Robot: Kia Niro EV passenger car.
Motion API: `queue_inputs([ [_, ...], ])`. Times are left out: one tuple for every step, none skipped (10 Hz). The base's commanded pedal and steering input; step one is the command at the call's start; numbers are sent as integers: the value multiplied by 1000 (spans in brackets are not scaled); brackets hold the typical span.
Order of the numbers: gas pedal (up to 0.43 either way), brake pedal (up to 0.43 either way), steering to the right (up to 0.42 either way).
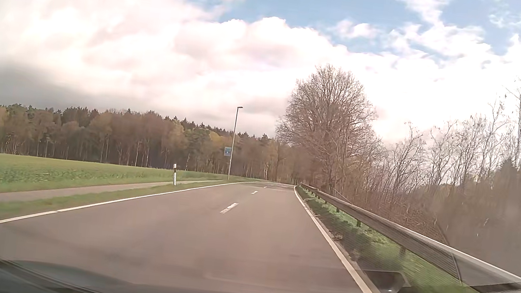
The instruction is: Follow the waypoints while adhering to traffic rules and regulations
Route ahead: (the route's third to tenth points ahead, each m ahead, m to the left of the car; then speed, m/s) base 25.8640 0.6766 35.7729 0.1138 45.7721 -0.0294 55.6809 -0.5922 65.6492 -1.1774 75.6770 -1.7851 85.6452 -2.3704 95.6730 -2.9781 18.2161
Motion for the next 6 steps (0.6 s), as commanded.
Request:
queue_inputs([
  [67, 0, 4],
  [67, 0, 4],
  [67, 0, 4],
  [67, 0, 4],
  [67, 0, 4],
  [67, 0, 4],
])
